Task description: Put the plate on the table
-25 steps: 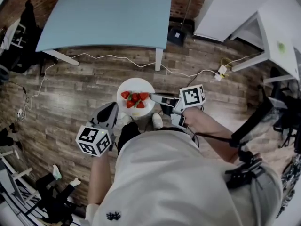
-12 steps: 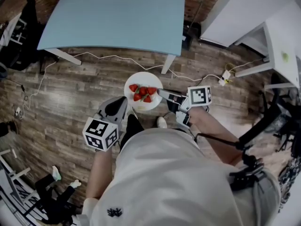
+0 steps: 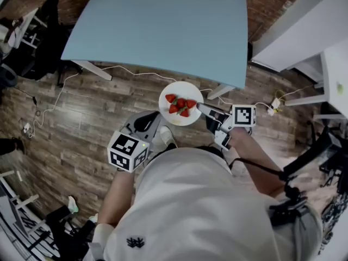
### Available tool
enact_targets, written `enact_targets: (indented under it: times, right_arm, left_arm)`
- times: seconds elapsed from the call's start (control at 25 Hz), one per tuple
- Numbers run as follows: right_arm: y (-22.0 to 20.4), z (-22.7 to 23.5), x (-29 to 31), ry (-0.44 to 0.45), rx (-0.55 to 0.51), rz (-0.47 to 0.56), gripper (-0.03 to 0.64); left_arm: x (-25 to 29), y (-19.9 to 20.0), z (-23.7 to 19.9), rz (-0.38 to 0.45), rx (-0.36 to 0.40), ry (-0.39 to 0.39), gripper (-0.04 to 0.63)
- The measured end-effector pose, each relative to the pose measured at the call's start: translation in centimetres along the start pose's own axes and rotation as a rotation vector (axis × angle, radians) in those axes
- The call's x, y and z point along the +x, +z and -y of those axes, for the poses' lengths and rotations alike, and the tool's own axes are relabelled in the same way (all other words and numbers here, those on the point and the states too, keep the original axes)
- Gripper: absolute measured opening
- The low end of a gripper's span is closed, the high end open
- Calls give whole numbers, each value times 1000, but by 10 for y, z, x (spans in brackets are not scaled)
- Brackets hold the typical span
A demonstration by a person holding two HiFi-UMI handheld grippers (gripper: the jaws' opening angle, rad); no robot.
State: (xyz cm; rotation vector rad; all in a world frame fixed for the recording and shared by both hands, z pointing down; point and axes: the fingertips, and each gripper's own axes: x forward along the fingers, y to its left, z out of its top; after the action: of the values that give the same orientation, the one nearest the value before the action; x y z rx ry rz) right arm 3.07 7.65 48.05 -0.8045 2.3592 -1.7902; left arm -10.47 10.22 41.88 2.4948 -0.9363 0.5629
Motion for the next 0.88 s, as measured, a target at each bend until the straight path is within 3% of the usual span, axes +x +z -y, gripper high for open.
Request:
enact_targets:
  times: [0.16, 0.44, 0.88]
  right_arm:
    - [14, -8, 43, 13, 12, 24, 19]
    - [22, -2, 54, -10, 42, 25, 18]
    - [151, 38, 128, -8, 68, -35, 18]
  left_arm:
    - [-9, 5, -44, 0, 1, -2, 0]
    - [-7, 9, -58, 9, 2, 17, 0]
    - [70, 73, -148, -22, -50, 43, 0]
